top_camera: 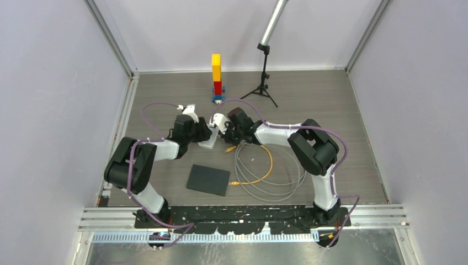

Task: Insert the plug into the switch port
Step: Insert the connector into the switch port.

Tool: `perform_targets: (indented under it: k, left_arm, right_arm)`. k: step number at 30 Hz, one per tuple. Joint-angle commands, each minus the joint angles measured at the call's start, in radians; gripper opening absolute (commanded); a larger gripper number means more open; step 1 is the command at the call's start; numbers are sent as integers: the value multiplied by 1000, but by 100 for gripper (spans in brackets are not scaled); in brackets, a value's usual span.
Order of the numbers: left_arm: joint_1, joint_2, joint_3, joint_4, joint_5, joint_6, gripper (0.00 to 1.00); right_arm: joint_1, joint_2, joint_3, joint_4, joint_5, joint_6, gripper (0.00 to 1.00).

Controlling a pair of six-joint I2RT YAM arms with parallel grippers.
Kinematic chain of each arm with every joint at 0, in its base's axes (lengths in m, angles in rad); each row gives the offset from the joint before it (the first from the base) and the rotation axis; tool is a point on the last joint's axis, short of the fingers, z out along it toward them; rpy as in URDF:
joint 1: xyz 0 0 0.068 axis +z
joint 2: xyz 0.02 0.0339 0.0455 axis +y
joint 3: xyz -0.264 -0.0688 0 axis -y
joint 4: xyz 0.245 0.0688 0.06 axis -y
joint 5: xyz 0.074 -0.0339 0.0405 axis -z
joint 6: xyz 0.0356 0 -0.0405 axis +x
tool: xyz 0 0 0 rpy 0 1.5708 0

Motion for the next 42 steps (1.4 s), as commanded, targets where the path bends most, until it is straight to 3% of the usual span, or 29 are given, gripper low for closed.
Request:
perform_targets:
  k: [1, 9, 17, 25, 35, 42]
  left_arm:
    - [-114, 7, 21, -71, 269, -6, 48]
    - [-116, 4, 14, -71, 262, -2, 48]
    - [-118, -2, 9, -68, 275, -6, 48]
    - [-118, -24, -2, -65, 282, -17, 48]
    - [-118, -14, 4, -56, 290, -17, 48]
    - [-118, -28, 4, -87, 260, 1, 49]
  right_arm:
    - [50, -30, 112, 12, -159, -50, 1]
    - [52, 1, 168, -34, -69, -42, 0]
    - [52, 13, 142, 116, 17, 27, 1]
    - [53, 35, 143, 159, 70, 54, 1]
    - [53, 25, 95, 248, -82, 54, 1]
    - [55, 10, 87, 217, -157, 37, 0]
